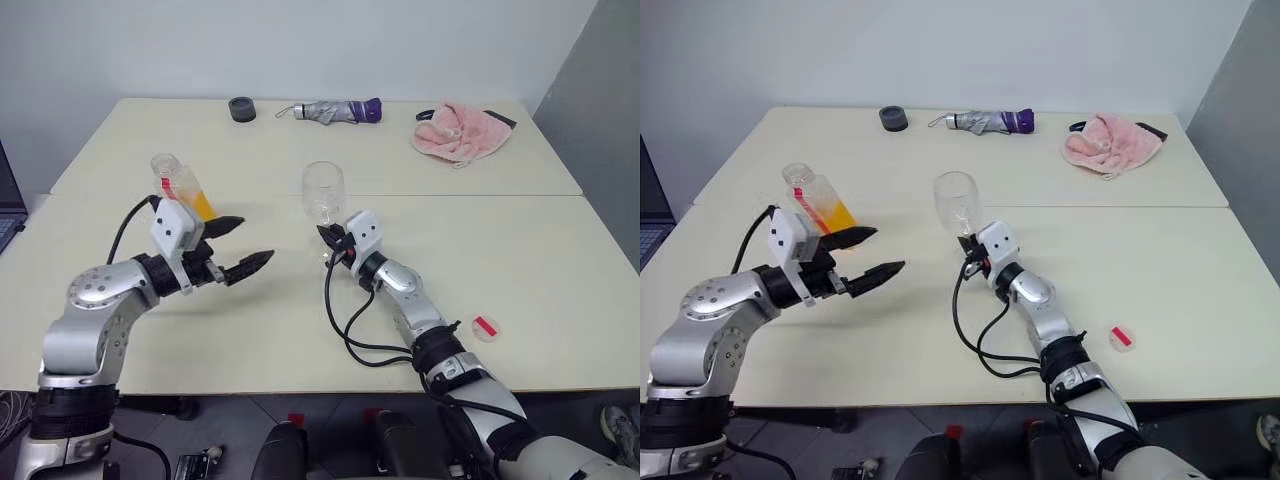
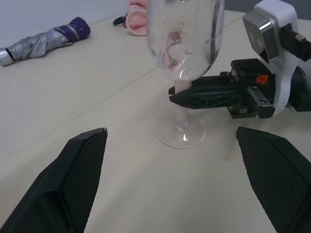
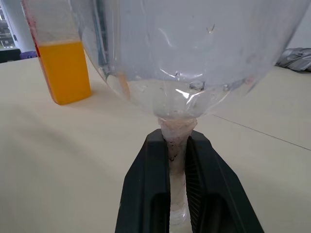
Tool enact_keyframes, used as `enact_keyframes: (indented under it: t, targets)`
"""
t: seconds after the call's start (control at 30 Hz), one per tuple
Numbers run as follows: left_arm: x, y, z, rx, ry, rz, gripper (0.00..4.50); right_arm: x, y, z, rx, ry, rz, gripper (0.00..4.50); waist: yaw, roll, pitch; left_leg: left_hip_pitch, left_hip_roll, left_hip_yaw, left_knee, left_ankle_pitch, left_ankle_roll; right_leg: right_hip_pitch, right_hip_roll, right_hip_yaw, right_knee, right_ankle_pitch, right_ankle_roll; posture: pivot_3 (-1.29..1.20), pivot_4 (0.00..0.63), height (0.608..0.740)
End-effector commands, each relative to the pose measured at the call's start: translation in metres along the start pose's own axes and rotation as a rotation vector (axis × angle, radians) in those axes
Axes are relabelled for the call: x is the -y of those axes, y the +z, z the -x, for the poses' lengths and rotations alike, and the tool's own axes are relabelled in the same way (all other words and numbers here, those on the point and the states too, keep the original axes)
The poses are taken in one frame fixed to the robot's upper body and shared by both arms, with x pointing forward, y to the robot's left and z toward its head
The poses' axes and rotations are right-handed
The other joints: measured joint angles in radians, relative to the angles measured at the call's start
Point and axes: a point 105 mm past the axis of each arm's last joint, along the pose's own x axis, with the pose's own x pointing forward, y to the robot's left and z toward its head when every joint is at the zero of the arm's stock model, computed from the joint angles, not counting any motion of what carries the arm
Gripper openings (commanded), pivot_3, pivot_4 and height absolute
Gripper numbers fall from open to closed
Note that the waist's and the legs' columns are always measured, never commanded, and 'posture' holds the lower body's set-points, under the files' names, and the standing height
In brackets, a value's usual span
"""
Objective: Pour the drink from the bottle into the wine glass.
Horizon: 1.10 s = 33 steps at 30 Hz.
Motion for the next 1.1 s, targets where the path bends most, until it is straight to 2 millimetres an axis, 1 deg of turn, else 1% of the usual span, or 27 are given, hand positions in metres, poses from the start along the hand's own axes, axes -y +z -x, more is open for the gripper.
enact_keyframes:
  t: [0.03, 0.1, 0.13, 0.2, 0.3, 0.33, 0.37, 0.43, 0.47, 0.73, 0.83, 0.97, 1.1]
  targets:
    - [0.004, 0.021, 0.002, 0.047, -0.012, -0.047, 4.5, -0.002, 0.005, -0.003, 0.023, 0.013, -0.005, 0.15, 0.0, 0.0, 0.0, 0.0, 0.0, 0.0, 0.0, 0.0, 0.0, 0.0, 0.0, 0.0, 0.0, 0.0, 0.0, 0.0, 0.15, 0.74]
    - [0.004, 0.025, 0.001, 0.052, -0.014, -0.057, 4.5, -0.001, 0.004, -0.002, 0.023, 0.013, -0.004, 0.87, 0.0, 0.0, 0.0, 0.0, 0.0, 0.0, 0.0, 0.0, 0.0, 0.0, 0.0, 0.0, 0.0, 0.0, 0.0, 0.0, 0.15, 0.74]
    - [0.004, 0.026, 0.001, 0.054, -0.014, -0.062, 4.5, -0.001, 0.004, -0.002, 0.023, 0.013, -0.005, 1.09, 0.0, 0.0, 0.0, 0.0, 0.0, 0.0, 0.0, 0.0, 0.0, 0.0, 0.0, 0.0, 0.0, 0.0, 0.0, 0.0, 0.15, 0.74]
    - [0.005, 0.028, 0.001, 0.057, -0.015, -0.066, 4.5, -0.001, 0.004, -0.002, 0.023, 0.013, -0.006, 1.77, 0.0, 0.0, 0.0, 0.0, 0.0, 0.0, 0.0, 0.0, 0.0, 0.0, 0.0, 0.0, 0.0, 0.0, 0.0, 0.0, 0.15, 0.74]
    - [0.005, 0.033, 0.0, 0.065, -0.017, -0.077, 4.5, -0.001, 0.004, -0.002, 0.023, 0.016, -0.007, 2.83, 0.0, 0.0, 0.0, 0.0, 0.0, 0.0, 0.0, 0.0, 0.0, 0.0, 0.0, 0.0, 0.0, 0.0, 0.0, 0.0, 0.15, 0.74]
    - [0.005, 0.034, 0.0, 0.068, -0.017, -0.08, 4.5, -0.001, 0.003, -0.002, 0.021, 0.015, -0.008, 3.28, 0.0, 0.0, 0.0, 0.0, 0.0, 0.0, 0.0, 0.0, 0.0, 0.0, 0.0, 0.0, 0.0, 0.0, 0.0, 0.0, 0.15, 0.74]
    - [0.005, 0.034, -0.001, 0.07, -0.018, -0.081, 4.5, 0.0, 0.003, -0.002, 0.02, 0.015, -0.009, 3.54, 0.0, 0.0, 0.0, 0.0, 0.0, 0.0, 0.0, 0.0, 0.0, 0.0, 0.0, 0.0, 0.0, 0.0, 0.0, 0.0, 0.15, 0.74]
    - [0.006, 0.035, -0.001, 0.073, -0.018, -0.083, 4.5, 0.0, 0.001, 0.0, 0.013, 0.015, -0.016, 4.24, 0.0, 0.0, 0.0, 0.0, 0.0, 0.0, 0.0, 0.0, 0.0, 0.0, 0.0, 0.0, 0.0, 0.0, 0.0, 0.0, 0.15, 0.74]
    - [0.006, 0.036, -0.002, 0.075, -0.017, -0.086, 4.5, 0.0, 0.0, 0.0, 0.01, 0.018, -0.018, 4.47, 0.0, 0.0, 0.0, 0.0, 0.0, 0.0, 0.0, 0.0, 0.0, 0.0, 0.0, 0.0, 0.0, 0.0, 0.0, 0.0, 0.15, 0.74]
    - [0.006, 0.042, -0.001, 0.1, -0.006, -0.095, 4.5, 0.0, -0.007, 0.007, -0.012, 0.024, -0.011, 4.47, 0.0, 0.0, 0.0, 0.0, 0.0, 0.0, 0.0, 0.0, 0.0, 0.0, 0.0, 0.0, 0.0, 0.0, 0.0, 0.0, 0.15, 0.74]
    - [0.007, 0.043, -0.001, 0.105, -0.003, -0.096, 4.5, 0.003, -0.011, 0.011, -0.026, 0.016, 0.004, 4.47, 0.0, 0.0, 0.0, 0.0, 0.0, 0.0, 0.0, 0.0, 0.0, 0.0, 0.0, 0.0, 0.0, 0.0, 0.0, 0.0, 0.15, 0.74]
    - [0.007, 0.044, 0.0, 0.116, 0.012, -0.1, 4.5, 0.011, -0.021, 0.023, -0.055, 0.003, 0.0, 4.47, 0.001, 0.0, 0.0, 0.0, 0.0, 0.0, 0.0, 0.0, 0.0, 0.0, 0.0, 0.0, 0.0, 0.0, 0.0, 0.0, 0.15, 0.74]
    - [0.009, 0.042, 0.001, 0.119, 0.026, -0.087, 4.5, 0.014, -0.024, 0.033, -0.067, 0.01, 0.005, 4.47, 0.001, 0.0, 0.0, 0.0, 0.0, 0.0, 0.0, 0.0, 0.0, 0.0, 0.0, 0.0, 0.0, 0.0, 0.0, 0.0, 0.15, 0.74]
